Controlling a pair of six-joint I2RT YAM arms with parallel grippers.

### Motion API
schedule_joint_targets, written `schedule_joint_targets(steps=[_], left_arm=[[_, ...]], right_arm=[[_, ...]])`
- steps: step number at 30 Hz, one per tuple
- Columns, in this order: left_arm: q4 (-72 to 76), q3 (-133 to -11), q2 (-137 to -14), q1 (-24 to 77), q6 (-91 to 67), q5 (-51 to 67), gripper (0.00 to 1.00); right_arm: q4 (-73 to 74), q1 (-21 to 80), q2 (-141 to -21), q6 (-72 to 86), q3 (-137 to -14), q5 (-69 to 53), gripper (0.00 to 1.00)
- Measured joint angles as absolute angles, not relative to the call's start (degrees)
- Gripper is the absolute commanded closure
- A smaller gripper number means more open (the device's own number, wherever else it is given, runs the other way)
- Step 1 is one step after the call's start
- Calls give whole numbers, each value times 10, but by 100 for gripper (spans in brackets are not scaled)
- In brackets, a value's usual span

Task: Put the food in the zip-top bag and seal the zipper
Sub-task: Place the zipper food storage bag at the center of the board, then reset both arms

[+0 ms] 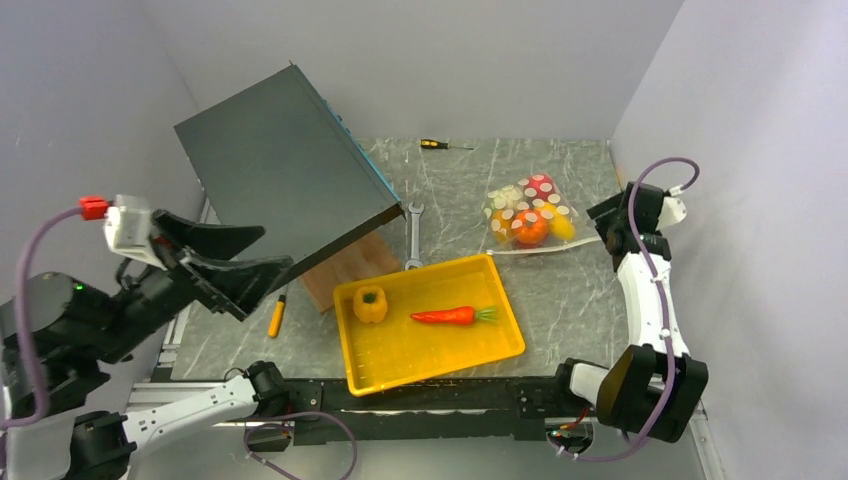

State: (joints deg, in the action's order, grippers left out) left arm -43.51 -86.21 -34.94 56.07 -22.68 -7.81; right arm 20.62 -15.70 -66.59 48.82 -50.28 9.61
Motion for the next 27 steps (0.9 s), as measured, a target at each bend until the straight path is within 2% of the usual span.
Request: schedule_joint_targets(steps=[3, 5, 10, 15, 20, 27], left_arm=[[-478, -903, -346, 561, -245, -120, 0], [-503, -920, -346, 561, -250, -140, 0], [-543, -939, -347, 561, -251, -164, 0], [-547, -964, -358, 561, -239, -170, 0], [-509, -985, -356, 561, -204, -175, 0], [-389, -908, -279, 561, -149, -177, 0]], right_arm=[[285, -157, -664, 428, -562, 118, 15], [329, -155, -660, 393, -599, 119, 12], [411, -108, -595, 323, -666, 64, 1], [427, -22, -513, 302, -747, -34, 0], [416, -22, -443, 315, -809, -96, 0], [370, -22, -352, 341, -837, -131, 0]])
